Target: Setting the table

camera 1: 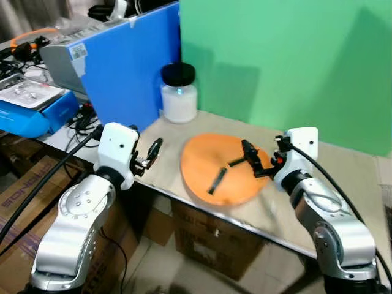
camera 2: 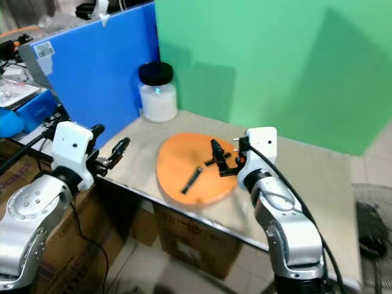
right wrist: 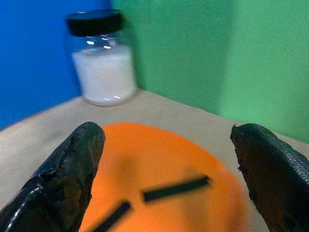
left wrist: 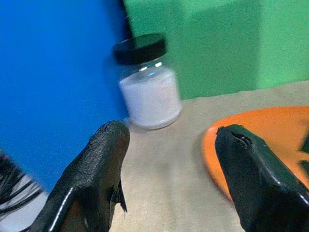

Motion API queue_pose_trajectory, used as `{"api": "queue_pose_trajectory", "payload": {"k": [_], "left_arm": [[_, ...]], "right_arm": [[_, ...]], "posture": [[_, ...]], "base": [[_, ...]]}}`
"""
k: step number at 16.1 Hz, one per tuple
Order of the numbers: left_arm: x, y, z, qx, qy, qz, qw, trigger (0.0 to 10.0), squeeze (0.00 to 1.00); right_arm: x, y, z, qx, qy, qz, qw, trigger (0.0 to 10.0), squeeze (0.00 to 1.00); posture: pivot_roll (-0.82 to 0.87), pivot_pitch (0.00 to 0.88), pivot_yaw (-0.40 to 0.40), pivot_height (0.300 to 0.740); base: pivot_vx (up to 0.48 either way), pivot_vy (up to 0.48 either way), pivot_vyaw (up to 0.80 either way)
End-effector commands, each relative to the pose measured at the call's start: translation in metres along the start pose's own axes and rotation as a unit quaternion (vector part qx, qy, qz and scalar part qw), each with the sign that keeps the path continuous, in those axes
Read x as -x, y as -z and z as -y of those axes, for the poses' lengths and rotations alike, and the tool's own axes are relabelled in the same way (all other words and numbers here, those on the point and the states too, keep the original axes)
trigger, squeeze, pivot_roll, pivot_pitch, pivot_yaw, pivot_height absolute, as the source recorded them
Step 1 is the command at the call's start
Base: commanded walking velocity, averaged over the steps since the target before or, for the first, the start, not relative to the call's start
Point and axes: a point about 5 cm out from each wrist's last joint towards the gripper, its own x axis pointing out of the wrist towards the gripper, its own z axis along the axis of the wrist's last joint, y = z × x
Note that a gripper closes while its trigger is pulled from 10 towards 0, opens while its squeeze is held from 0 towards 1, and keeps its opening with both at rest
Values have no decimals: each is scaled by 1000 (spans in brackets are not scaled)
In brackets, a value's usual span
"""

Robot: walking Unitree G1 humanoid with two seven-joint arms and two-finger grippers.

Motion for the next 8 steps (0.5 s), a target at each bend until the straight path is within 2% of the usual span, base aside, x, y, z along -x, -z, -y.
{"api": "queue_pose_trajectory", "payload": {"k": [1, 4, 6, 7, 8], "left_arm": [[1, 5, -5, 7, -10, -10, 1000, 10000, 0], [-2, 2, -2, 15, -7, -4, 1000, 10000, 0], [-1, 1, 0, 18, 2, 1, 1000, 10000, 0], [0, 5, 3, 15, 28, -11, 999, 10000, 0], [0, 8, 5, 2, 51, -16, 999, 10000, 0]], "right_arm": [[-2, 2, -6, -4, -15, -12, 1000, 10000, 0], [-4, 2, -2, -8, -4, -24, 1000, 10000, 0], [-8, -2, 3, -48, 12, -14, 999, 10000, 0], [-11, 0, 10, -66, 21, -27, 997, 10000, 1000], [-13, 5, 18, -59, 27, -54, 996, 10000, 1000]], "posture": [[143, 0, 13, 740], [141, 0, 14, 740], [144, 0, 15, 740], [143, 0, 16, 740], [140, 0, 17, 740]], "base": [[300, 0, 0], [301, 0, 0], [152, 0, 0], [0, 0, 0], [0, 0, 0]]}}
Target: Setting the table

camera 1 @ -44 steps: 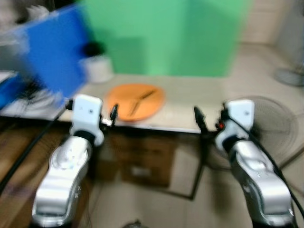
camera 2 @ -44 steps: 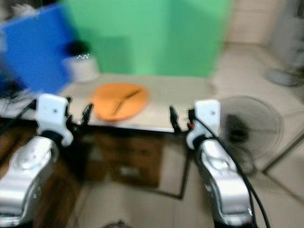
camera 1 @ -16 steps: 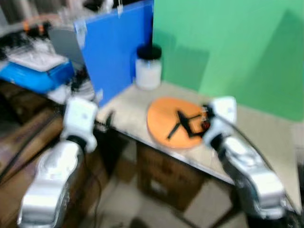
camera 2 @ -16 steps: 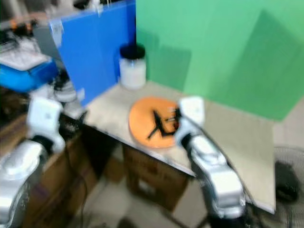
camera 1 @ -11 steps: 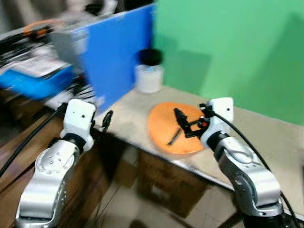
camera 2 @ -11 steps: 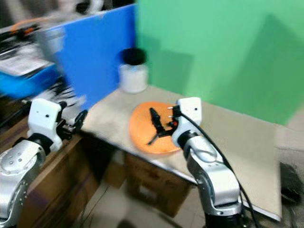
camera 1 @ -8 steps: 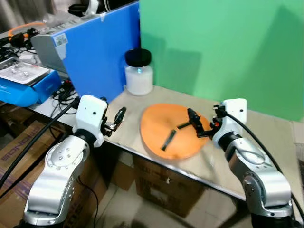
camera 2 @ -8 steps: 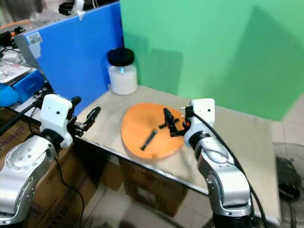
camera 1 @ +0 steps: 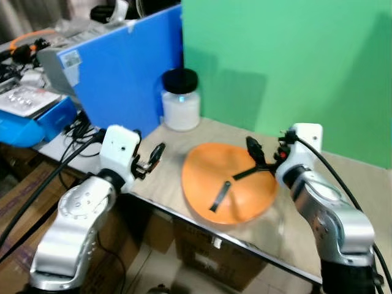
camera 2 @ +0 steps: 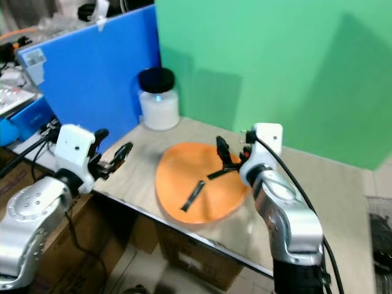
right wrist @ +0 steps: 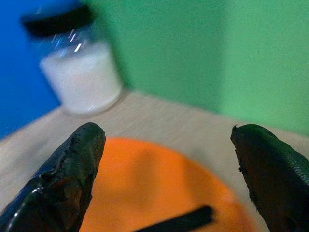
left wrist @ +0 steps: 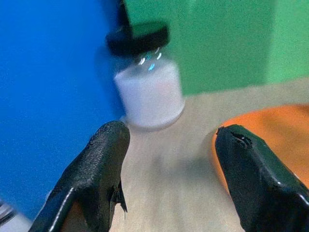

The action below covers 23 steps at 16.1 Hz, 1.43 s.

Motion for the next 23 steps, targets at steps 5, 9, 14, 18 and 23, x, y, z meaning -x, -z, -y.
{"api": "queue_pose_trajectory", "payload": {"k": [5, 9, 14, 18, 23], "left_arm": [[-32, 13, 4, -61, 118, -7, 991, 10000, 0], [-58, 20, 23, -43, 204, 1, 978, 10000, 0], [-82, 57, 45, -47, 256, -51, 964, 10000, 0], [-80, 75, 49, -61, 275, -70, 957, 10000, 0], [-72, 102, 58, -61, 285, -95, 952, 10000, 0]], "right_arm": [[-22, 10, 41, 11, 68, -85, 994, 10000, 1000], [-28, 12, 68, 10, 117, -113, 987, 10000, 0], [-17, 15, 84, -73, 84, -128, 986, 10000, 0], [-12, 16, 76, -90, 23, -128, 987, 10000, 0], [-12, 19, 74, -85, -3, -138, 987, 10000, 0]], "posture": [[128, 0, 12, 740], [113, 0, 14, 740], [61, 0, 40, 740], [50, 0, 47, 740], [56, 0, 37, 740]], "base": [[0, 0, 0], [0, 0, 0], [0, 0, 0], [0, 0, 0], [0, 0, 0]]}}
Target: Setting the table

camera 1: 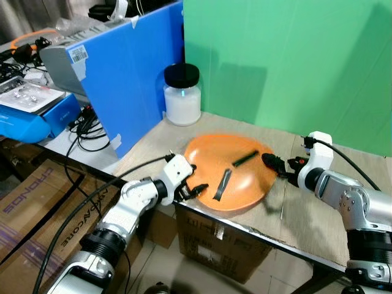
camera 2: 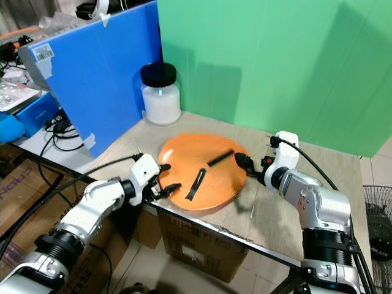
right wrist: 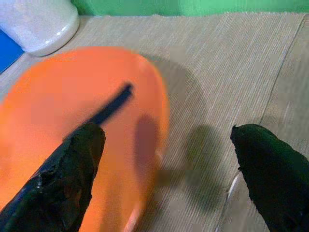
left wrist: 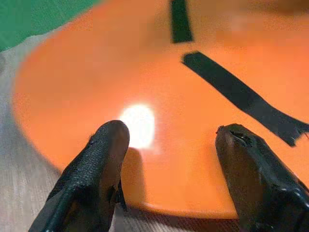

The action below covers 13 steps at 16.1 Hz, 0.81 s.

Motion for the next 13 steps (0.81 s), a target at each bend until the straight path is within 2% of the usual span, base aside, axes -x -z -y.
{"api": "queue_pose_trajectory", "payload": {"k": [1, 4, 5, 6, 8, 10, 13], "left_arm": [[3, 21, 9, 5, 10, -43, 999, 10000, 0], [3, 27, 12, 10, 12, -43, 999, 10000, 0], [2, 29, 13, 11, 13, -45, 999, 10000, 0], [2, 29, 13, 11, 13, -45, 999, 10000, 0], [0, 31, 15, 10, 21, -44, 999, 10000, 0], [0, 33, 16, 6, 23, -45, 999, 10000, 0], [0, 35, 17, 6, 24, -42, 999, 10000, 0]], "right_arm": [[1, -4, 2, 9, 0, 6, 1000, 10000, 0], [0, -3, -1, 1, -21, 8, 1000, 10000, 0], [-3, -2, -12, -17, -66, 11, 998, 10000, 0], [-3, -1, -14, -22, -76, 11, 997, 10000, 0], [-13, 12, -30, -41, -134, -10, 990, 10000, 0], [-18, 21, -33, -53, -151, -26, 987, 10000, 0], [-22, 34, -27, -78, -159, -43, 983, 10000, 0]], "posture": [[53, 0, 36, 740], [49, 0, 29, 740], [47, 0, 27, 740], [47, 0, 27, 740], [39, 0, 24, 740], [42, 0, 20, 740], [45, 0, 16, 740]], "base": [[0, 0, 0], [0, 0, 0], [0, 0, 0], [0, 0, 0], [0, 0, 0], [0, 0, 0], [0, 0, 0]]}}
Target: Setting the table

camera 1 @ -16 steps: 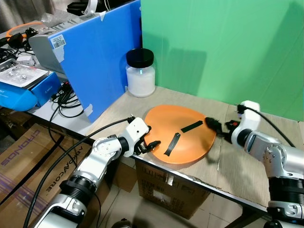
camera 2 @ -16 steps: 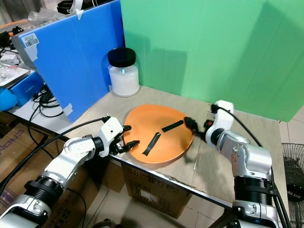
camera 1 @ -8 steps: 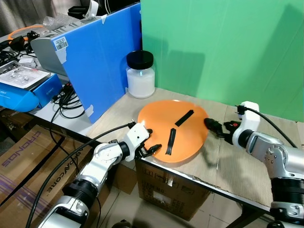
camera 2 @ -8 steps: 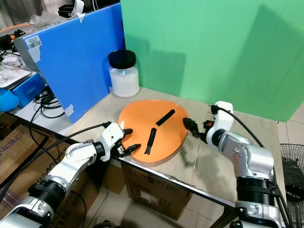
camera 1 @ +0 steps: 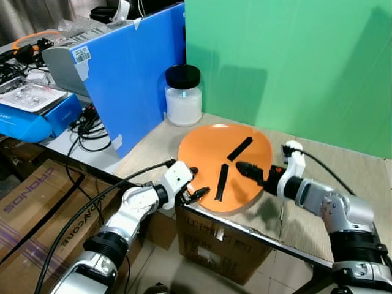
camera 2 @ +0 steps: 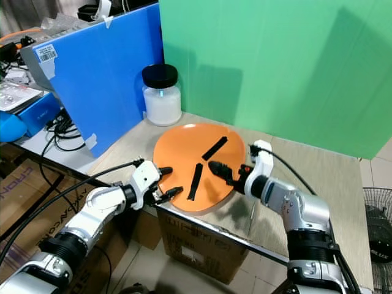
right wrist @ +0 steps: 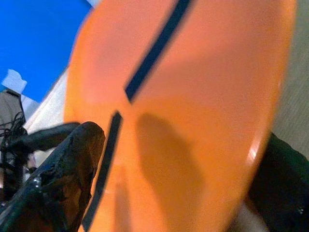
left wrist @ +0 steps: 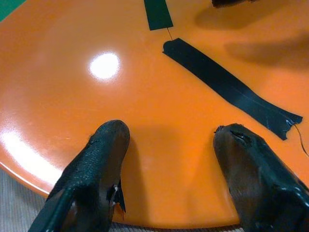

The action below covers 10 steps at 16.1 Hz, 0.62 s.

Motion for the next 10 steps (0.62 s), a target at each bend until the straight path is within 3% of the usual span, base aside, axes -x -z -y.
{"api": "queue_pose_trajectory", "payload": {"k": [1, 2, 3, 4, 6, 10], "left_arm": [[4, 24, 11, 11, 21, -61, 998, 10000, 0], [4, 24, 11, 11, 21, -60, 998, 10000, 0], [4, 25, 11, 11, 21, -59, 998, 10000, 0], [4, 25, 12, 11, 21, -58, 998, 10000, 0], [4, 26, 12, 11, 18, -57, 998, 10000, 0], [6, 26, 9, 7, 15, -55, 998, 10000, 0]], "right_arm": [[-1, 1, 1, -15, -13, 2, 1000, 10000, 0], [-2, 4, 2, -38, -30, 7, 999, 9059, 0], [-2, 5, 2, -47, -37, 9, 998, 9059, 0], [-2, 10, 4, -89, -66, 14, 994, 0, 0], [-3, 15, 8, -150, -109, 35, 982, 0, 0], [-5, 16, 4, -156, -132, 40, 978, 0, 0]], "posture": [[45, 0, 16, 740], [46, 0, 12, 740], [46, 0, 12, 740], [46, 0, 12, 740], [57, 0, 9, 740], [63, 0, 7, 740]], "base": [[0, 0, 0], [0, 0, 0], [0, 0, 0], [0, 0, 0], [0, 0, 0], [0, 0, 0]]}}
